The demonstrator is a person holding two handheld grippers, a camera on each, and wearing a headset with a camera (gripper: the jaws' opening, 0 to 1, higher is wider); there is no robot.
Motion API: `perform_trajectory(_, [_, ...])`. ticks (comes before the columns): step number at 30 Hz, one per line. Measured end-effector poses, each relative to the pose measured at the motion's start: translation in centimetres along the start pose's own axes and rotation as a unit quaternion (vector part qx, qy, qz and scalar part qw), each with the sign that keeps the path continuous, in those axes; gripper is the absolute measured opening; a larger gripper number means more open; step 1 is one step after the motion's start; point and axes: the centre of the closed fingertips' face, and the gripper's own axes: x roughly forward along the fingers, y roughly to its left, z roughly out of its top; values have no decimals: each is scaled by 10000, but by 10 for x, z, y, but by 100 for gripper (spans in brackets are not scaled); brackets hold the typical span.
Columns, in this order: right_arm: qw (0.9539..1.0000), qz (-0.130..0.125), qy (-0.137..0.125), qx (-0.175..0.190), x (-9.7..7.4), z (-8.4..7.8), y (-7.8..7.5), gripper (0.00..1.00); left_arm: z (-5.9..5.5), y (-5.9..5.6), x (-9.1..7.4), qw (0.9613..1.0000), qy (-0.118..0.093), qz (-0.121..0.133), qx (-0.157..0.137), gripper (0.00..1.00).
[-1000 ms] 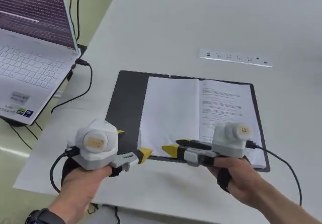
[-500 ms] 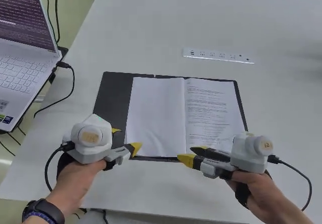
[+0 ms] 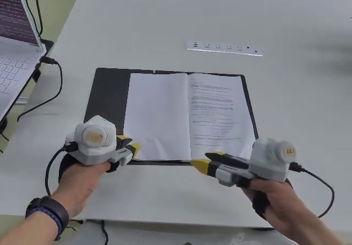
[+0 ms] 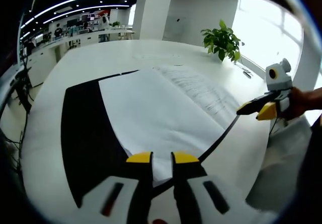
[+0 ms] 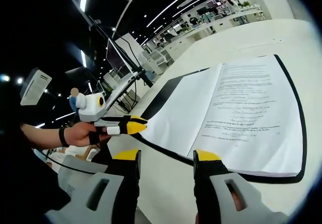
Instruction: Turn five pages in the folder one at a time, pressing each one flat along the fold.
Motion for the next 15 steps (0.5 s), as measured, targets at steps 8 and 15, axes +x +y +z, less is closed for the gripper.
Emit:
perform_trajectory(8, [10000,-77,24,21,-1,1,-7,39,-13,4,2,9994,180,138,275,2])
perform_trajectory(15, [10000,-46,20,-17,7,11,-11,38,-27,9,3,9987,383,239,226,0])
